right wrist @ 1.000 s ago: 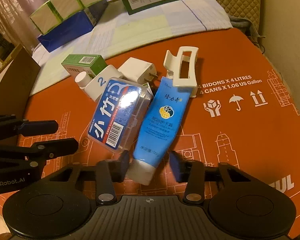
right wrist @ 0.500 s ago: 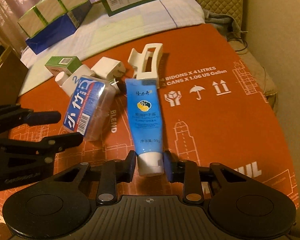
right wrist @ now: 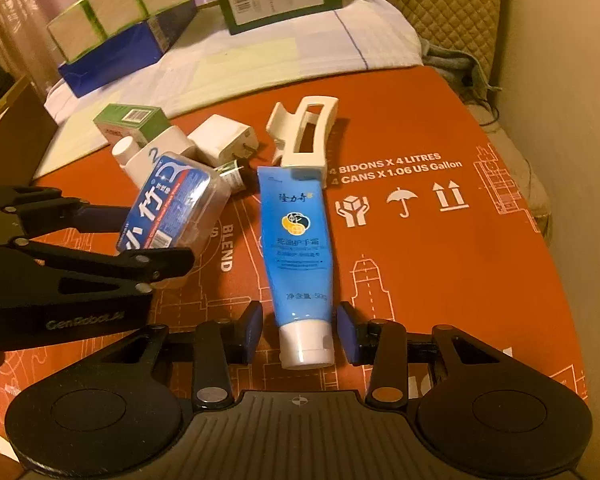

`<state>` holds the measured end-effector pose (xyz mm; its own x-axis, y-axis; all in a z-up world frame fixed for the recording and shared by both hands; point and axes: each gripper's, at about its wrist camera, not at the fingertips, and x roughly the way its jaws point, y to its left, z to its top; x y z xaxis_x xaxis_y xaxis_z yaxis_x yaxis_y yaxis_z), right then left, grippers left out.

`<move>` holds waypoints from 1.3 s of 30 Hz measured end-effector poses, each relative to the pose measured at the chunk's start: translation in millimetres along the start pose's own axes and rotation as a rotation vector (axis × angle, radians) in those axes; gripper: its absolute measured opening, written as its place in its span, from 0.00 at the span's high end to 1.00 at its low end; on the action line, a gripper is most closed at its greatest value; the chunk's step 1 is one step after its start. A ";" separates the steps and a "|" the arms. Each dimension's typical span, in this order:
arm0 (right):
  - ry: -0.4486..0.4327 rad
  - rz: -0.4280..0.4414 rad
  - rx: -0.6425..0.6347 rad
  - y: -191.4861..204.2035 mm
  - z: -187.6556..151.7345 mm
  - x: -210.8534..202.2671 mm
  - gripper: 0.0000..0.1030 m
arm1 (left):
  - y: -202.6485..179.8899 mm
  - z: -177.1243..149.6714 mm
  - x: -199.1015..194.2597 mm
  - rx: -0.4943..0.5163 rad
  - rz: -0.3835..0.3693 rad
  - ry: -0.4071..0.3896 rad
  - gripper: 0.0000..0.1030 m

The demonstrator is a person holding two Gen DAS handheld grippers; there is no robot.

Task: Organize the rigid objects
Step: 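Lift and carry the cream tube and floss case over the shoebox with both tools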

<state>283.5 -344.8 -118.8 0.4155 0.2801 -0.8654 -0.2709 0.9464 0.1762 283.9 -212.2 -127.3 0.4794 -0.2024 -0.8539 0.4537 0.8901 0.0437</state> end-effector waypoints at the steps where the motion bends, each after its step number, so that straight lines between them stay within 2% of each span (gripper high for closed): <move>1: 0.000 0.000 -0.007 0.6 -0.4 0.1 0.64 | 1.2 -4.4 -2.4 0.003 0.002 0.003 0.49; 5: 0.005 0.004 -0.033 2.5 -3.2 -0.5 0.73 | 8.3 -25.4 -15.1 0.007 0.001 0.021 0.49; 13: 0.058 0.064 -0.100 7.1 -15.6 -8.0 0.73 | 35.6 -55.1 -33.4 -0.081 0.017 0.096 0.49; 17: 0.046 0.037 -0.088 9.7 -11.4 -4.1 0.56 | 37.9 -52.5 -31.6 -0.071 0.022 0.090 0.47; 23: 0.004 0.008 -0.092 17.4 -4.8 4.7 0.55 | 33.7 -45.5 -16.7 -0.037 0.037 0.097 0.48; 26: -0.010 -0.008 -0.112 21.8 -5.6 6.7 0.58 | 36.0 -47.1 -16.9 -0.045 0.034 0.084 0.48; 27: -0.015 -0.021 -0.125 23.6 -6.8 6.8 0.67 | 36.6 -47.9 -17.9 -0.049 0.033 0.079 0.49; 33: 0.012 -0.025 -0.142 31.5 -10.8 4.9 0.69 | 46.8 -52.8 -38.4 -0.068 0.020 0.032 0.49; 39: 0.003 0.047 -0.142 51.8 -13.6 -17.8 0.69 | 67.9 -58.3 -79.7 -0.107 0.016 -0.039 0.49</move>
<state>250.2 -302.9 -100.7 0.3967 0.3224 -0.8595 -0.4100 0.8999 0.1484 232.7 -111.8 -86.5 0.5161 -0.2017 -0.8324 0.3639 0.9315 -0.0001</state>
